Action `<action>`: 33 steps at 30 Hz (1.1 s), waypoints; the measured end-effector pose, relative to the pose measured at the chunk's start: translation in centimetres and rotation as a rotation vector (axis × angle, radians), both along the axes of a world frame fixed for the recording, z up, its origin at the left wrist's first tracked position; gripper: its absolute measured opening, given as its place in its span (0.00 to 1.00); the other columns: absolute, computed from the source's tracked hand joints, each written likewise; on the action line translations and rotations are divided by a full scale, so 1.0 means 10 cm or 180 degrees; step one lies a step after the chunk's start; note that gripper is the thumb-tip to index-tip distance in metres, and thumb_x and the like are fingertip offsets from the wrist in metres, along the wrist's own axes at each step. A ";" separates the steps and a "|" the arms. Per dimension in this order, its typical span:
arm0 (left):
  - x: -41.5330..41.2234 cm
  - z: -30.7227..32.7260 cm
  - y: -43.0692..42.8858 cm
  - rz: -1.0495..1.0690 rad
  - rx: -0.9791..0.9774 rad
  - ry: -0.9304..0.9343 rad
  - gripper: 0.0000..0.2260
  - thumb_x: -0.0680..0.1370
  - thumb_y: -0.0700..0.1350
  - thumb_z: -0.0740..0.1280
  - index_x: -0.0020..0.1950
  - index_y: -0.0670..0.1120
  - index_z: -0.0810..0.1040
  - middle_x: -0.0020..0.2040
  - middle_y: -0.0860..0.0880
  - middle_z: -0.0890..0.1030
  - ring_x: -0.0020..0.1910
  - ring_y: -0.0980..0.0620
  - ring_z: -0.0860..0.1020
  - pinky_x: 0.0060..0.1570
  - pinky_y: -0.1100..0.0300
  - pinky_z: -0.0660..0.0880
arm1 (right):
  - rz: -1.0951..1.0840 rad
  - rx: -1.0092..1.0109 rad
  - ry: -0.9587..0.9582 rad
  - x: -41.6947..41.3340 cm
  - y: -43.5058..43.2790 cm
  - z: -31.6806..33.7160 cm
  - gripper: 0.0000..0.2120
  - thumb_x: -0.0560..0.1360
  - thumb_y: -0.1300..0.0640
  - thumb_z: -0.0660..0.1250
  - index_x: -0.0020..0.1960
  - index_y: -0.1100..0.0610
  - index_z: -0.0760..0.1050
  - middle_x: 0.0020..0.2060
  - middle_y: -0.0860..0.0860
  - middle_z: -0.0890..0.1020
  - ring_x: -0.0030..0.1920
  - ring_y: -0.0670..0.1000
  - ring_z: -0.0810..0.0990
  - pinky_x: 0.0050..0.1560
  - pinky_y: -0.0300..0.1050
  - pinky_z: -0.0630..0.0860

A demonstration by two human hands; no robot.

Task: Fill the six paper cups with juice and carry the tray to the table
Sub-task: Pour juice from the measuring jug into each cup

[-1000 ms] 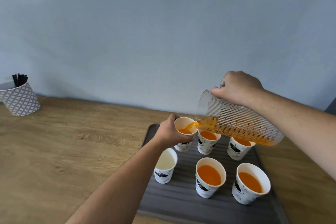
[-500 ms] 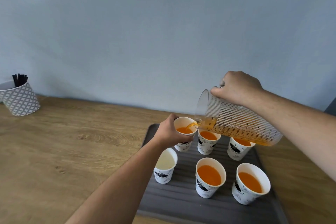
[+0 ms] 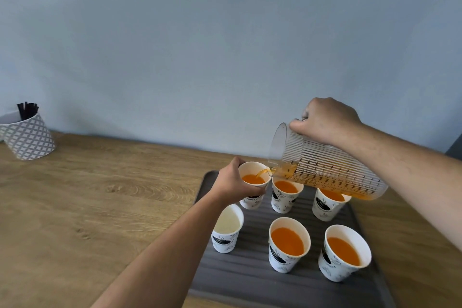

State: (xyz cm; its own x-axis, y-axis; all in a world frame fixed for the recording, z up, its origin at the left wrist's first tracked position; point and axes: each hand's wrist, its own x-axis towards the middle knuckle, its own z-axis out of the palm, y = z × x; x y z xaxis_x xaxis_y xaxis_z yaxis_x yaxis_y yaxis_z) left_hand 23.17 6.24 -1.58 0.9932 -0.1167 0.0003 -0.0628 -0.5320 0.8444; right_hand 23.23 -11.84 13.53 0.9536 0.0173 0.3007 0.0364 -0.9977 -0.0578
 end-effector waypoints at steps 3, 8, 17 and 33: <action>0.00 0.00 0.00 0.0000 -0.0007 0.0002 0.32 0.62 0.51 0.79 0.61 0.50 0.70 0.56 0.52 0.77 0.53 0.53 0.76 0.45 0.63 0.72 | -0.0021 -0.0015 0.0011 0.00 0.01 -0.01 0.20 0.71 0.45 0.64 0.26 0.55 0.64 0.22 0.48 0.63 0.25 0.50 0.63 0.29 0.41 0.61; 0.00 -0.01 0.00 0.0012 -0.0076 0.0046 0.32 0.61 0.51 0.79 0.61 0.50 0.70 0.55 0.52 0.77 0.53 0.53 0.76 0.46 0.62 0.73 | -0.0012 0.0141 -0.0028 0.01 -0.02 -0.02 0.20 0.71 0.46 0.64 0.26 0.54 0.64 0.22 0.48 0.63 0.25 0.50 0.63 0.30 0.41 0.61; 0.02 0.03 0.00 0.0097 -0.0176 0.0073 0.30 0.61 0.50 0.79 0.59 0.49 0.72 0.54 0.52 0.79 0.51 0.53 0.77 0.43 0.64 0.71 | -0.0040 0.0910 -0.0148 -0.06 -0.24 -0.02 0.20 0.69 0.51 0.65 0.26 0.54 0.57 0.22 0.48 0.58 0.26 0.51 0.58 0.31 0.43 0.55; 0.28 -0.17 0.04 0.0175 0.0165 0.0181 0.30 0.63 0.48 0.79 0.60 0.47 0.69 0.55 0.49 0.76 0.53 0.50 0.75 0.49 0.59 0.72 | -0.0204 0.1843 -0.0629 -0.23 -0.66 0.02 0.19 0.68 0.53 0.64 0.25 0.53 0.57 0.23 0.51 0.56 0.26 0.50 0.56 0.35 0.46 0.58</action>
